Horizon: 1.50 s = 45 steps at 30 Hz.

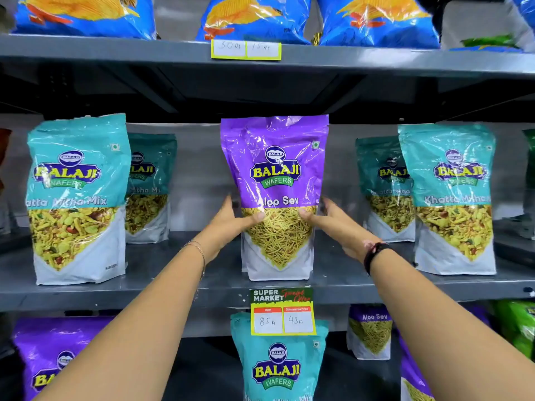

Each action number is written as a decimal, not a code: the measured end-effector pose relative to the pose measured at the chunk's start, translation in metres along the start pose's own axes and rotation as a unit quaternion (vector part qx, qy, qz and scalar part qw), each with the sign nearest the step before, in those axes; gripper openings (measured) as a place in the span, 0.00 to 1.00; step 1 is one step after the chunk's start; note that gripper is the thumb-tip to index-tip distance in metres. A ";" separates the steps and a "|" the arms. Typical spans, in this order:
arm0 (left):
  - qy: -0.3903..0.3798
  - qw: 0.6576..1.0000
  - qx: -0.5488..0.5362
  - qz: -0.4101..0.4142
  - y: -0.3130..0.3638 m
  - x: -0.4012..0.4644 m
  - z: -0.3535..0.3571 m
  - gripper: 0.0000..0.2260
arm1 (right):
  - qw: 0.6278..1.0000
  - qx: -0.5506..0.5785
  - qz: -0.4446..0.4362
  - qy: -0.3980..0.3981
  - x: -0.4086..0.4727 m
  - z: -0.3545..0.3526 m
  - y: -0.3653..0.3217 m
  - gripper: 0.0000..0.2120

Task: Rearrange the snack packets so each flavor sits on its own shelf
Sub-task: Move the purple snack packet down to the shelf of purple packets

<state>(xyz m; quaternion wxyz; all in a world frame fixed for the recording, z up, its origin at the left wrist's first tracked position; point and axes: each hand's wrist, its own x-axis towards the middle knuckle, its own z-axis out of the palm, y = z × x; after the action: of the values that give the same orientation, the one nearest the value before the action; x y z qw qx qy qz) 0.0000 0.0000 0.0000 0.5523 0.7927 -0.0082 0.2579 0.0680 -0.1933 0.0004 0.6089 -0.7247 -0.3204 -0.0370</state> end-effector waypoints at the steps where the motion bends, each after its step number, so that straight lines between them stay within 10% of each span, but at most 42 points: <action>1: -0.019 1.000 -0.019 -0.003 -0.002 0.000 0.001 0.34 | 0.999 0.016 0.012 -0.028 -0.001 0.001 0.002 0.23; 14: 0.033 0.993 -0.075 0.080 -0.013 -0.018 -0.003 0.14 | 0.998 0.037 -0.042 -0.019 -0.014 0.024 0.009 0.23; 22: 0.053 0.984 -0.087 0.146 -0.008 -0.100 -0.072 0.29 | 0.988 0.072 -0.123 -0.060 -0.079 0.082 -0.019 0.21; 45: 0.099 0.986 -0.048 -0.125 -0.326 -0.201 -0.061 0.25 | 0.987 -0.022 0.088 -0.136 -0.137 0.259 0.253 0.29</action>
<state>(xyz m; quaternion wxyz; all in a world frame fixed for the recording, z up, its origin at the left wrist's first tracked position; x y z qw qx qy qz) -0.1020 0.1262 -0.3521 0.6158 0.7303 0.1337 0.2636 0.0018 -0.0295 -0.3438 0.5448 -0.7614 -0.3341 0.1086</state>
